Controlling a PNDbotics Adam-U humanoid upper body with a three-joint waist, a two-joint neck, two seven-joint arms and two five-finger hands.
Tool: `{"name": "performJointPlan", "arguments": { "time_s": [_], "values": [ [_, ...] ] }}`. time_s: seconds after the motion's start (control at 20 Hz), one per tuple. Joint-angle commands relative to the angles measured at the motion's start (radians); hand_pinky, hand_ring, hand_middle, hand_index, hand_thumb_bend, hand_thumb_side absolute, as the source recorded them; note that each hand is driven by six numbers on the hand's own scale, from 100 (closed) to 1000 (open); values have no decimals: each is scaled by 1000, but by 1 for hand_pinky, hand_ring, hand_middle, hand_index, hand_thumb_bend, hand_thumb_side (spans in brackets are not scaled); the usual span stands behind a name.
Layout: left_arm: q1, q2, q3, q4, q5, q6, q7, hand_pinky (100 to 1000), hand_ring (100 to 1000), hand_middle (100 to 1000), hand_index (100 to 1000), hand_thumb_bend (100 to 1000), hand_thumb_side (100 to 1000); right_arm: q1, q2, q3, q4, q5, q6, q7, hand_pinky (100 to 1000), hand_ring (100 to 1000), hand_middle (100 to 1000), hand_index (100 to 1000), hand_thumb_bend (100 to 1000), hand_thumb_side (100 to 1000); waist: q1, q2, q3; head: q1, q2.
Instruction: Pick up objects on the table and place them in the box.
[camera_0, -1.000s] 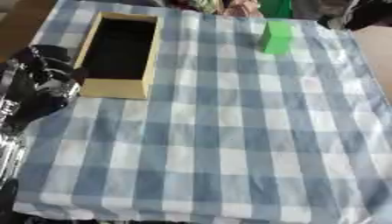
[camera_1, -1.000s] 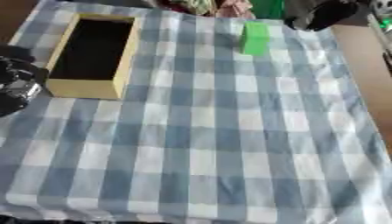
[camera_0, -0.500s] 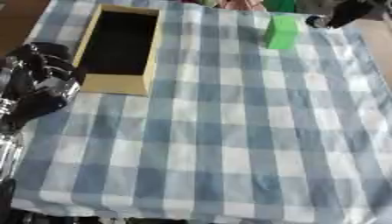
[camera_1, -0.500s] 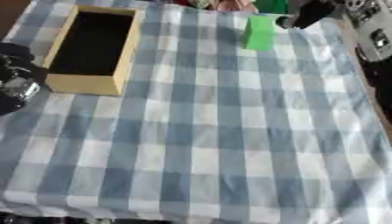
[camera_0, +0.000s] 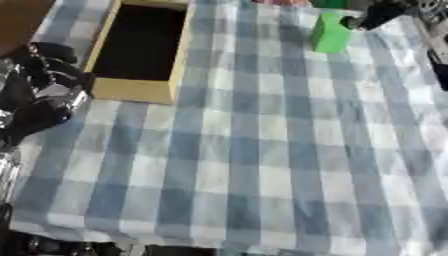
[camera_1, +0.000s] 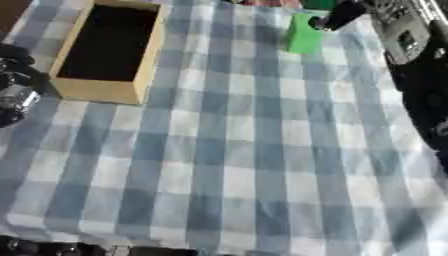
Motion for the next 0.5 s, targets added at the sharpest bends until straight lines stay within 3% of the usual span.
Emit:
{"name": "performJointPlan", "arguments": {
  "time_s": [0.05,0.5],
  "values": [
    [-19,21,-5,-21,8,-2,-9,554,602,584,682,394,100,-31,-11,-19,27,14,2,-24,762,883,804,896,445,100,3,-13,5,-12,6],
    [-32,15,-11,-23,11,-2,-18,554,603,585,683,392,100,-34,6,-38,106,11,18,-61,758,877,794,894,445,100,-2,1,24,-35,0]
  ]
}}
